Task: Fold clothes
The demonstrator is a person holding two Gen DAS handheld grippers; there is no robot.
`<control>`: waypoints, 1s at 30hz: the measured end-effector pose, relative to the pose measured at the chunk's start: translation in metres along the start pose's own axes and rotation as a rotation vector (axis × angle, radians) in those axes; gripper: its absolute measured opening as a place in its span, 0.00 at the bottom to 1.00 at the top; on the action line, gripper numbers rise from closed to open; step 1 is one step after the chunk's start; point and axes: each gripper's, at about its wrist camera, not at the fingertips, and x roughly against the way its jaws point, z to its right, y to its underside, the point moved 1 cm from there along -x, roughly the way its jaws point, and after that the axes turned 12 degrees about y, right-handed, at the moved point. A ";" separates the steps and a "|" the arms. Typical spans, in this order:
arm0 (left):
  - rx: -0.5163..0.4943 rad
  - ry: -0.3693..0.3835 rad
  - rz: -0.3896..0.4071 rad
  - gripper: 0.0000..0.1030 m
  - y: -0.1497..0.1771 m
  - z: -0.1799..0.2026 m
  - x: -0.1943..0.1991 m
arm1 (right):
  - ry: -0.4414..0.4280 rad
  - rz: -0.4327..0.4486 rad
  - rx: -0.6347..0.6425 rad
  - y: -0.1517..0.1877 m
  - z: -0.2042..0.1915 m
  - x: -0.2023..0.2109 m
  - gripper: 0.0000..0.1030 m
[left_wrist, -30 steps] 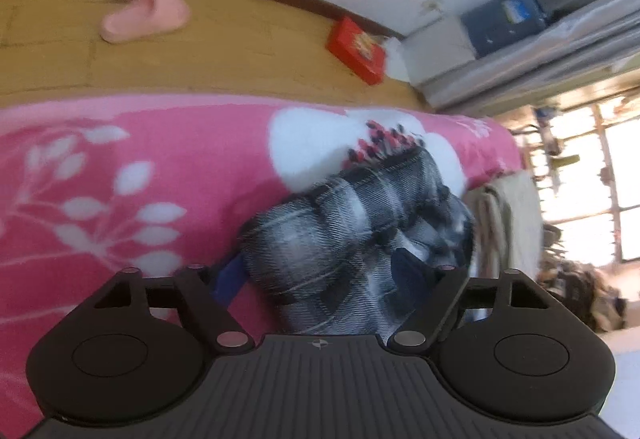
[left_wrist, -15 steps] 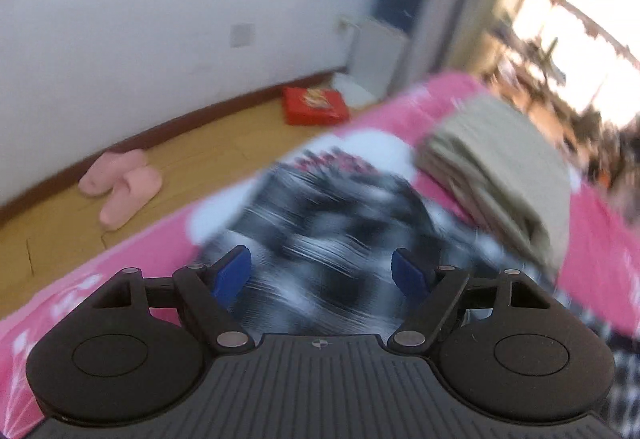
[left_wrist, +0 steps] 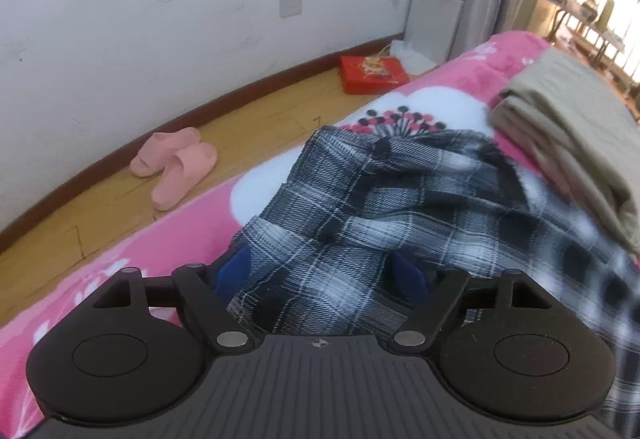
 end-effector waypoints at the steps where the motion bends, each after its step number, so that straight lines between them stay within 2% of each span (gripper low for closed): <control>1: -0.004 -0.005 -0.004 0.79 -0.001 0.000 -0.001 | 0.051 -0.003 0.004 0.004 0.016 0.001 0.25; 2: -0.004 -0.010 -0.006 0.79 -0.001 0.000 -0.002 | 0.076 0.008 -0.058 0.003 0.042 0.001 0.16; 3: -0.002 -0.012 -0.010 0.79 -0.002 -0.001 -0.003 | 0.099 0.036 -0.151 -0.002 0.068 0.004 0.02; 4: 0.000 -0.013 -0.014 0.79 -0.002 -0.001 -0.004 | 0.124 0.069 -0.248 -0.008 0.093 0.008 0.00; 5: 0.002 -0.014 -0.018 0.80 -0.002 -0.002 -0.004 | 0.150 0.101 -0.346 -0.014 0.118 0.013 0.00; 6: 0.007 -0.013 -0.023 0.80 -0.003 -0.002 -0.004 | 0.226 0.139 -0.421 -0.017 0.135 0.021 0.08; 7: 0.013 -0.010 -0.026 0.80 -0.003 -0.004 -0.004 | 0.317 0.178 -0.487 -0.019 0.150 0.031 0.22; 9: 0.042 0.008 -0.030 0.80 -0.006 -0.008 -0.001 | 0.427 0.240 -0.608 -0.015 0.171 0.056 0.26; 10: 0.058 0.018 -0.030 0.80 -0.007 -0.011 0.000 | 0.440 0.255 -0.633 -0.013 0.175 0.067 0.26; 12: 0.097 0.043 -0.027 0.80 -0.009 -0.017 0.005 | 0.447 0.271 -0.570 -0.005 0.169 0.087 0.29; 13: 0.118 0.057 -0.028 0.80 -0.010 -0.021 0.009 | 0.445 0.285 -0.537 0.000 0.163 0.095 0.37; 14: 0.127 0.069 -0.028 0.80 -0.009 -0.022 0.010 | 0.440 0.289 -0.505 0.002 0.155 0.099 0.39; 17: 0.134 0.092 -0.029 0.80 -0.007 -0.026 0.014 | 0.440 0.221 -0.380 0.002 0.147 0.096 0.39; 22: 0.153 0.027 -0.062 0.81 0.002 -0.030 0.007 | 0.412 0.078 -0.226 0.003 0.147 0.067 0.37; 23: 0.170 0.016 -0.062 0.81 0.004 -0.032 0.006 | 0.433 0.072 -0.226 -0.001 0.155 0.061 0.37; 26: 0.208 -0.007 -0.060 0.82 0.006 -0.035 0.005 | 0.537 0.175 -0.351 -0.030 0.212 0.065 0.37; 28: 0.206 -0.026 -0.061 0.82 0.004 -0.031 0.006 | 0.625 0.254 -0.495 -0.051 0.259 0.082 0.38; 30: 0.185 -0.050 -0.061 0.82 0.001 -0.026 0.007 | 0.659 0.347 -0.620 -0.065 0.293 0.109 0.39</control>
